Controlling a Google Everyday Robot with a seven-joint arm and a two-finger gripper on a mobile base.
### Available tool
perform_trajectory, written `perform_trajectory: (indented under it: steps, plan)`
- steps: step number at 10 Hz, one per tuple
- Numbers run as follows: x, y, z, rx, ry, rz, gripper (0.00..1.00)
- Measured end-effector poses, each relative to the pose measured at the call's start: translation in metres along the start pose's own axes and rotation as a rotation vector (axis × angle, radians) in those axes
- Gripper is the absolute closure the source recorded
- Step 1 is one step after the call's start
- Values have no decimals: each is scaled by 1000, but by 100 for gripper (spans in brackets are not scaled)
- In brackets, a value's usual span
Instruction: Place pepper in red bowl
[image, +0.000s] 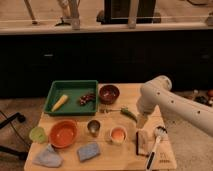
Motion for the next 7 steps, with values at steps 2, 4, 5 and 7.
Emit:
perform_trajectory:
  steps: [2, 4, 5, 7]
  plan:
    - [-6, -10, 8, 28, -14, 19, 20]
    - [-7, -22, 17, 51, -39, 53, 20]
    - [-6, -26, 20, 56, -50, 72, 20]
    - [-6, -34, 29, 64, -78, 124, 20]
